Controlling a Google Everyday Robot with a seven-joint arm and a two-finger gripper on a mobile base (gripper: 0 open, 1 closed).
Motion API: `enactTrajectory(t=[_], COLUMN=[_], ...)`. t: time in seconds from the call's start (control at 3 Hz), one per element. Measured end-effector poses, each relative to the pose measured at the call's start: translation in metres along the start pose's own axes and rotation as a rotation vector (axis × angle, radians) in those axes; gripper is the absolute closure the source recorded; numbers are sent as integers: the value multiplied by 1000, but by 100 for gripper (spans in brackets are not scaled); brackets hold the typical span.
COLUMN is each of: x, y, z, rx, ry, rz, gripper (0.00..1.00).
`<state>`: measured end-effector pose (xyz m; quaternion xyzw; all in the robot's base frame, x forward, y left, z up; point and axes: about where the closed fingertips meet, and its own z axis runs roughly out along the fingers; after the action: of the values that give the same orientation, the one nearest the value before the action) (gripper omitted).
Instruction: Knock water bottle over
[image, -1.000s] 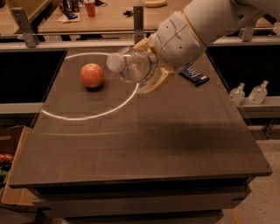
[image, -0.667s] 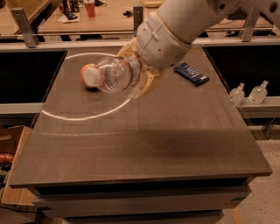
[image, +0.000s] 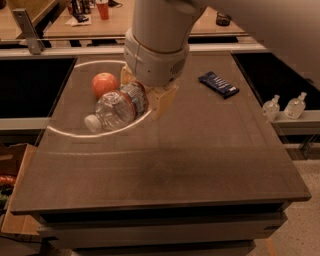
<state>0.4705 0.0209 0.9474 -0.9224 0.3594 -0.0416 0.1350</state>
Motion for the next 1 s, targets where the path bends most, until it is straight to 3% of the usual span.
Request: enactTrajectory(t=[0.33,0.67,1.0], x=[17,28,35], y=[11,17,24], z=[6,8,18], rx=[-36,-80,-113], ry=[96,128,115], rz=[-78,-225,-311], gripper=[100,100,100])
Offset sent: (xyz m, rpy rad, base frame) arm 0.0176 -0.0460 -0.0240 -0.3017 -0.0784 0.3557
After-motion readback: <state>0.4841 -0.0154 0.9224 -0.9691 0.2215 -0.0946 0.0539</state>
